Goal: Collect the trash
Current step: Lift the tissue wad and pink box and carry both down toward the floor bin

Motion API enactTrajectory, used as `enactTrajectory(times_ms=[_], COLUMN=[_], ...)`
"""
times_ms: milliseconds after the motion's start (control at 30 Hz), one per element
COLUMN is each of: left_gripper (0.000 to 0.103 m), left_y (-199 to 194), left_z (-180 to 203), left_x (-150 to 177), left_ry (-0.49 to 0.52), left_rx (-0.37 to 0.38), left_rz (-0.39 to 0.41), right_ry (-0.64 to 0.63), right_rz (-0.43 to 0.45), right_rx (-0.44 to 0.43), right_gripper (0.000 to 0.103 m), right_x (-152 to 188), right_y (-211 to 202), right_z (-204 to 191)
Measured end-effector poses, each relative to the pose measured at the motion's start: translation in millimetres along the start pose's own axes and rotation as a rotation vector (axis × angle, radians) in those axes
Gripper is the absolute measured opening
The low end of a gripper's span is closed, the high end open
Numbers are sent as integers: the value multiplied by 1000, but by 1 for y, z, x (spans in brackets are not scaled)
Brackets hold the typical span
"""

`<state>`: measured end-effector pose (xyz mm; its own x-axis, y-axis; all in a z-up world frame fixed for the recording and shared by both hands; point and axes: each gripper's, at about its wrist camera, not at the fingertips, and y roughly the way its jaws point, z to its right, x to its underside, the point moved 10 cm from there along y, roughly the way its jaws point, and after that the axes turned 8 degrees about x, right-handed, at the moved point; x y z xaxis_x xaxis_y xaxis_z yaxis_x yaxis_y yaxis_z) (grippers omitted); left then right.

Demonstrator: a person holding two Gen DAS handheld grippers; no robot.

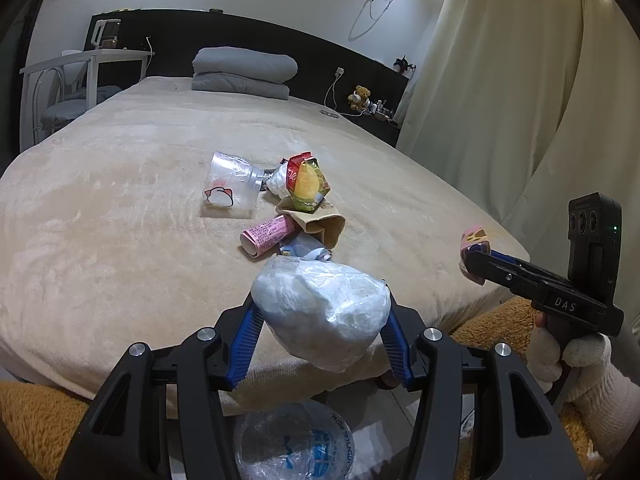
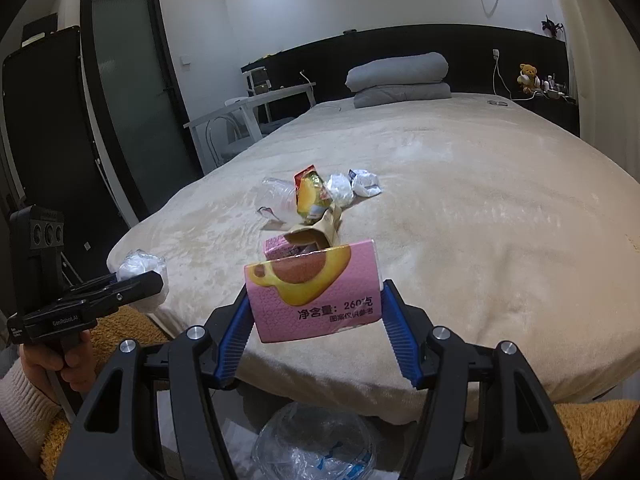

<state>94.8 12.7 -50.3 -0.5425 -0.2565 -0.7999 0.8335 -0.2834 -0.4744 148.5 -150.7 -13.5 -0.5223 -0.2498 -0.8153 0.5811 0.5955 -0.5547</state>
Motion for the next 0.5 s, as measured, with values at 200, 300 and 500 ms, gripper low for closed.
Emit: enactTrajectory(times_ms=[200,300,500], left_gripper=[53,53,53], left_y=[-3,-1,5], left_z=[10,13,15], left_x=[13,23,45], left_ry=[-29,-54,-88], left_rx=[13,22,5], left_rz=[-6,-24,-70], right_ry=[10,28,76], right_rz=[-41,-73,-165], right_rx=[2,-1,-10], right_gripper=[62,62,62], right_x=[17,26,49], right_y=[-2,0,9], right_z=[-6,-6,-10])
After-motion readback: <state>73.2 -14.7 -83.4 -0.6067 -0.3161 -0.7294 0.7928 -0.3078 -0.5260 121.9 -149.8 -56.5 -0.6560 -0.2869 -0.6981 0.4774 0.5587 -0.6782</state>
